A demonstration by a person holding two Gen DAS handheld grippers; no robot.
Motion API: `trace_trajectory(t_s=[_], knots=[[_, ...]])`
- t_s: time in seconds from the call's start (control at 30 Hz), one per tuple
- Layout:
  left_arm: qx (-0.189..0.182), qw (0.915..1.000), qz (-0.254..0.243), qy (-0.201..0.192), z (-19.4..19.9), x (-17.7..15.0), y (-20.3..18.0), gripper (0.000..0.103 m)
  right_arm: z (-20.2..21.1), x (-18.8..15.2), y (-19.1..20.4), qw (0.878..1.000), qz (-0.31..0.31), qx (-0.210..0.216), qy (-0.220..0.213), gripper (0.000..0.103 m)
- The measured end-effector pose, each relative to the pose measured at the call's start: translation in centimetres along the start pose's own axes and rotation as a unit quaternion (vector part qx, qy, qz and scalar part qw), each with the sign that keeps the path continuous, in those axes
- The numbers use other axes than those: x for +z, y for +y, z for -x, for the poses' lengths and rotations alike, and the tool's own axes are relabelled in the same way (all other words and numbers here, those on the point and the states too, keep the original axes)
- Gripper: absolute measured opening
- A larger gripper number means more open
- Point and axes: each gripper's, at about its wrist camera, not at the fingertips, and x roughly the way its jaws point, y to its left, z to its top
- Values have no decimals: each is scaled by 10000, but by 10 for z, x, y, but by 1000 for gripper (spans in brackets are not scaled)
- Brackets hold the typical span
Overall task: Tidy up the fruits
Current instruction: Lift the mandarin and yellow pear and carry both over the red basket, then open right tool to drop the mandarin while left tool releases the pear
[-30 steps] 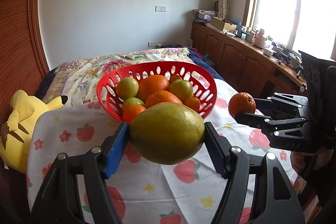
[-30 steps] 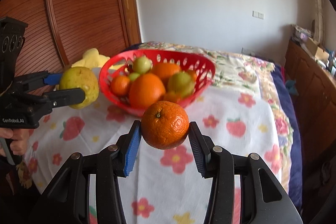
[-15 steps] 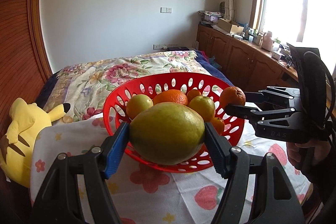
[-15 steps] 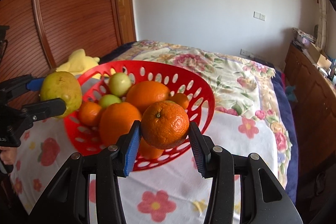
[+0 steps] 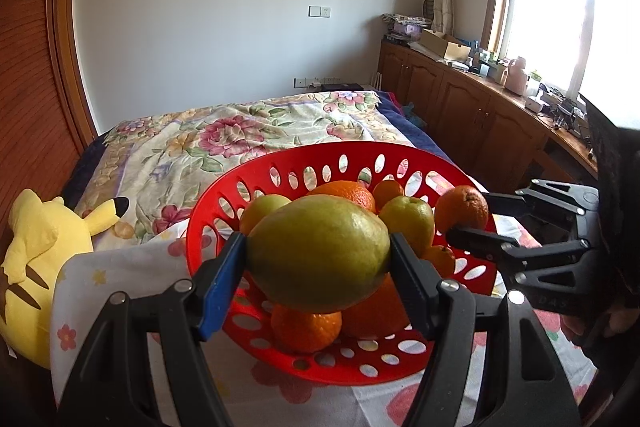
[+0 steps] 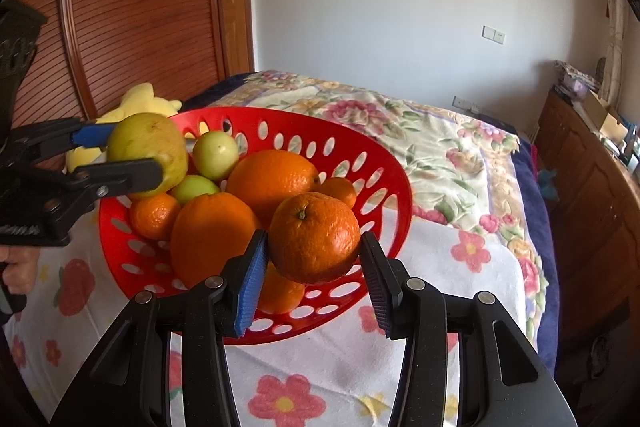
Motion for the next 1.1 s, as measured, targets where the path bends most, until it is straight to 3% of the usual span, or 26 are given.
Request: trace_trajectory(t_s=[0.57,0.77,0.93,1.1], knots=[[110,9991,-109,384,-41,14,-2,71,12,-5,4,9999,-105,1,-84,52],[97,9992,11,388,-39,13,0,71,15,-6,8,9999,-89,29,-104,52],[302,9985,61,449,-37,10,0,71,18,-6,11,9997,-141,-1,-176,54],[352,9991,76,208,-23,12,0,73,21,-6,11,9995,-228,17,-203,54]])
